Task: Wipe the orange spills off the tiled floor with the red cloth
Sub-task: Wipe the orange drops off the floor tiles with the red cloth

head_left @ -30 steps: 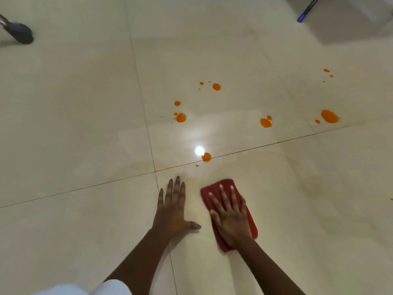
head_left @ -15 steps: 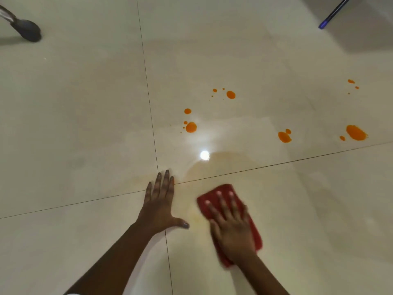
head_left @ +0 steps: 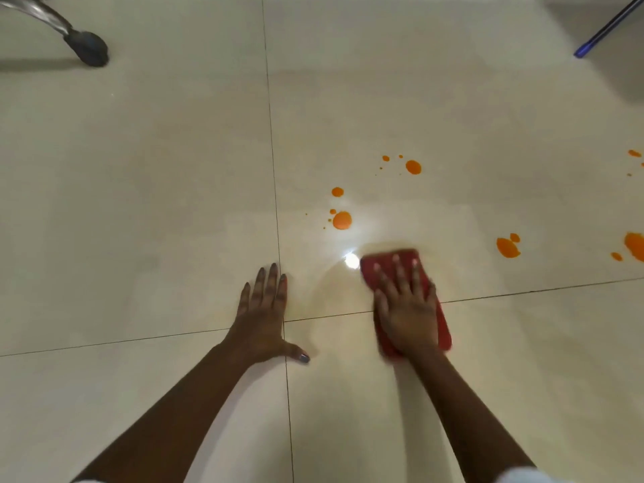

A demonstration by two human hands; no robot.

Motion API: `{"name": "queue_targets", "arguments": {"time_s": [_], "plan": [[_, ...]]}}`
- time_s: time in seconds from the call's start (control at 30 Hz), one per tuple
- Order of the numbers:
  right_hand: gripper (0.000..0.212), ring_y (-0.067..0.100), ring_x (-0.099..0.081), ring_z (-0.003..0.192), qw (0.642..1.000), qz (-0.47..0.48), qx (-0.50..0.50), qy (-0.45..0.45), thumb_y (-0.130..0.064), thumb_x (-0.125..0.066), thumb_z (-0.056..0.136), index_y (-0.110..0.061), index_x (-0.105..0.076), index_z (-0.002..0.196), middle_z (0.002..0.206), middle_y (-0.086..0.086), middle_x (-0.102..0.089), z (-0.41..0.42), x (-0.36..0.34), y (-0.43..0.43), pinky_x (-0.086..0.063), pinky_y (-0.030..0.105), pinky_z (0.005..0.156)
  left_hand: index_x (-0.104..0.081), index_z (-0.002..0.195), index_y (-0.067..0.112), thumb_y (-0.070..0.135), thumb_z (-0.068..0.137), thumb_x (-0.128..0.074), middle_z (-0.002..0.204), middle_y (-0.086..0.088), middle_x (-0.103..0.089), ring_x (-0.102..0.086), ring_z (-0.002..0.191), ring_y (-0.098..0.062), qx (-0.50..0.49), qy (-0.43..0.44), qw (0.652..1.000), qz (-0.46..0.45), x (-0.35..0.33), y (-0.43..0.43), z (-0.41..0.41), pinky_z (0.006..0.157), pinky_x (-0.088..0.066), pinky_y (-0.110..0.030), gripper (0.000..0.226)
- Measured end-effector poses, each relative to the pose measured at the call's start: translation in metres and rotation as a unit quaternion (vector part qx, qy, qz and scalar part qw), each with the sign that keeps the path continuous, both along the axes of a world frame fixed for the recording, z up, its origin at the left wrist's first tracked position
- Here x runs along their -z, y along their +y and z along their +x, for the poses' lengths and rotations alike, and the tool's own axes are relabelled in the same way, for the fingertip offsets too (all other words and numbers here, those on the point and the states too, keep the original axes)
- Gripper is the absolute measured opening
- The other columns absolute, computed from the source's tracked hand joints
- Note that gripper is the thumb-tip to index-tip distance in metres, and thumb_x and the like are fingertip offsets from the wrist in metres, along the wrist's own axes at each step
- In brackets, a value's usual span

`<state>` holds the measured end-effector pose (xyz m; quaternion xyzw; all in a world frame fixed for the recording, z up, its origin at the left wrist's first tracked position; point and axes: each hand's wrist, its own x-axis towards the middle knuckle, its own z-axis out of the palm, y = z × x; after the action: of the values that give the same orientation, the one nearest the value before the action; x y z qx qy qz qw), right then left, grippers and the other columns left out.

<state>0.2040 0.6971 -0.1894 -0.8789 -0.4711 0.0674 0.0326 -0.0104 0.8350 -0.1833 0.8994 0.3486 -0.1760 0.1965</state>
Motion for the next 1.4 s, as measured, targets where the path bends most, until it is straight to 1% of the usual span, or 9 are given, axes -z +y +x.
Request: {"name": "queue_targets", "arguments": {"time_s": [0.1,0.23,0.37,0.47,0.67,0.87,1.07,1.27,1.4], "plan": [[0.053,0.028,0.008,0.145,0.999,-0.027,0.014,0.040,-0.039,-0.024,0.098,-0.037,-0.009,0.148,0.159,0.002,-0.001,-0.009,-0.003,0.072,-0.003,0.052,0.115,0.043,0.129,0.018,0.089,0.047,-0.056,0.138,-0.004,0.053,0.051,0.126,-0.023,0.007,0.001,1.000,-0.020,0.002,-0.001,0.003,0.105,0.030,-0.041,0.147],[0.053,0.032,-0.010,0.144,0.988,0.005,-0.153,0.024,-0.041,-0.029,0.093,-0.035,-0.023,0.146,0.156,0.002,-0.017,-0.081,0.009,0.012,-0.011,0.054,0.114,0.049,0.124,0.024,0.090,0.045,-0.055,0.134,0.002,0.058,0.053,0.124,-0.017,0.004,-0.007,1.000,-0.030,-0.002,0.002,0.001,0.094,0.042,-0.029,0.146],[0.053,0.032,-0.022,0.142,0.998,0.009,-0.068,-0.004,-0.041,-0.029,0.092,-0.034,-0.026,0.145,0.153,0.002,-0.024,-0.020,0.004,-0.036,-0.023,0.052,0.111,0.046,0.127,0.021,0.089,0.045,-0.058,0.135,0.001,0.057,0.052,0.126,-0.018,0.004,-0.004,1.000,-0.023,-0.001,0.001,0.002,0.095,0.042,-0.030,0.148],[0.052,0.027,0.003,0.146,0.999,-0.032,0.033,0.018,-0.041,-0.023,0.098,-0.037,-0.009,0.148,0.159,0.002,-0.005,0.017,-0.003,0.036,-0.009,0.053,0.114,0.040,0.131,0.020,0.088,0.047,-0.058,0.138,-0.001,0.053,0.050,0.127,-0.021,0.003,-0.009,1.000,-0.012,0.000,-0.001,0.001,0.101,0.034,-0.036,0.146],[0.051,0.029,-0.025,0.141,0.984,-0.009,-0.179,0.017,-0.040,-0.034,0.089,-0.037,-0.038,0.139,0.151,0.001,-0.035,-0.049,0.003,0.027,-0.024,0.053,0.108,0.031,0.141,0.012,0.088,0.048,-0.056,0.140,-0.003,0.049,0.047,0.128,-0.021,-0.015,-0.022,1.000,0.008,-0.003,0.024,0.016,0.106,0.027,-0.041,0.148],[0.051,0.026,0.007,0.145,0.999,-0.019,0.016,0.032,-0.039,-0.023,0.099,-0.039,-0.009,0.148,0.159,0.000,-0.001,0.026,-0.003,0.139,-0.003,0.051,0.115,0.032,0.141,0.014,0.091,0.047,-0.053,0.136,-0.001,0.054,0.048,0.129,-0.020,-0.003,-0.026,0.999,0.021,0.009,0.030,0.017,0.106,0.031,-0.040,0.148],[0.051,0.025,-0.003,0.146,0.982,-0.008,-0.186,0.028,-0.042,-0.019,0.095,-0.039,-0.018,0.146,0.158,-0.004,-0.012,-0.032,0.009,0.105,-0.009,0.049,0.114,0.041,0.132,0.016,0.090,0.046,-0.054,0.138,0.001,0.053,0.049,0.128,-0.014,-0.021,-0.058,0.998,0.019,0.008,0.029,0.015,0.101,0.037,-0.033,0.148],[0.051,0.027,0.002,0.146,0.999,-0.017,-0.018,0.020,-0.038,-0.022,0.097,-0.038,-0.013,0.148,0.159,0.000,-0.006,0.036,0.002,0.179,-0.007,0.051,0.115,0.041,0.131,0.015,0.091,0.047,-0.053,0.137,0.000,0.054,0.051,0.126,-0.015,-0.025,-0.061,0.998,0.018,0.011,0.028,0.015,0.104,0.034,-0.037,0.147],[0.051,0.024,0.009,0.145,0.980,-0.020,-0.189,0.052,-0.040,-0.023,0.097,-0.039,-0.013,0.147,0.159,-0.004,-0.003,-0.035,0.004,0.191,0.002,0.047,0.115,0.037,0.135,0.015,0.089,0.048,-0.055,0.138,-0.001,0.053,0.051,0.126,-0.013,-0.034,-0.071,0.997,0.004,0.007,0.028,0.015,0.105,0.034,-0.036,0.147]]}}
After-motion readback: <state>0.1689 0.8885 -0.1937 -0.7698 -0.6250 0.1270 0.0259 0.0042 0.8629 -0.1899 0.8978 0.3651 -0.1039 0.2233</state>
